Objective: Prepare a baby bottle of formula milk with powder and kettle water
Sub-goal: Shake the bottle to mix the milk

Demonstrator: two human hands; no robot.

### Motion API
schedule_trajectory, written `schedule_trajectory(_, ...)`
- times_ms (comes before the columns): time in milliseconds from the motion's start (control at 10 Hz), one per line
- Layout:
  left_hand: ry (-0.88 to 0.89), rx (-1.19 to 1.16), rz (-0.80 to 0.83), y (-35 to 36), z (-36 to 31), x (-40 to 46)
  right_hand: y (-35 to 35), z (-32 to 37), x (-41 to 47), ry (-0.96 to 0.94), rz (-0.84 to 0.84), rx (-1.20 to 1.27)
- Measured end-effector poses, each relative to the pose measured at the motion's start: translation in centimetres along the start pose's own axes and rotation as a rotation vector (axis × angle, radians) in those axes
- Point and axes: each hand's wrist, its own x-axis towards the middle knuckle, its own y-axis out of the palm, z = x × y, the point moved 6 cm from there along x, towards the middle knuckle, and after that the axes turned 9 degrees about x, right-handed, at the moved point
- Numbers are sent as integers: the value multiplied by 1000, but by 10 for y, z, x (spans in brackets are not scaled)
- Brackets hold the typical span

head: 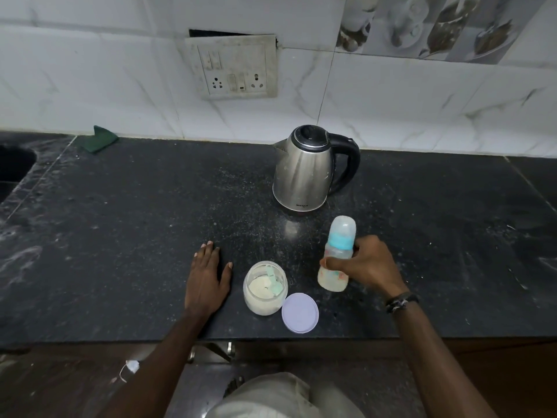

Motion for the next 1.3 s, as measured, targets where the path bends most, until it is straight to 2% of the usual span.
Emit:
schedule_trajectory(100, 2, 1, -9, -1, 1, 1, 2, 4, 0, -99, 44, -64)
schedule_trajectory(200, -1, 6, 1, 1, 0, 0, -2, 3, 1, -44, 3, -86)
schedule_trajectory(300, 6, 2, -7, 0, 1, 1, 4, 7, -4, -135, 81, -135)
schedule_trajectory(400, 3, 5, 0, 1, 1, 1, -3, 3, 0, -88, 0, -114)
schedule_trajectory(500, 5, -2, -7, 1, 1, 1, 0, 4, -1, -98, 46, -120)
schedule_trajectory(600, 1, -3, -7, 1, 1, 1, -5, 6, -2, -133, -21, -142)
schedule_trajectory(700, -1, -7, -1, 1, 1, 1, -5, 0, 0, -59, 5, -128)
schedule_trajectory(1000, 7, -6, -14, 0, 1, 1, -6, 7, -2, -110, 15, -186)
schedule_trajectory(1100, 1, -3, -5, 1, 0, 0, -11, 3, 2, -68, -57, -282)
schedule_trajectory(1200, 7, -5, -15, 0, 1, 1, -6, 3, -2, -114, 15, -252)
schedule_trajectory(1300, 12, 8, -12, 2, 0, 1, -12, 4, 1, -90, -53, -358)
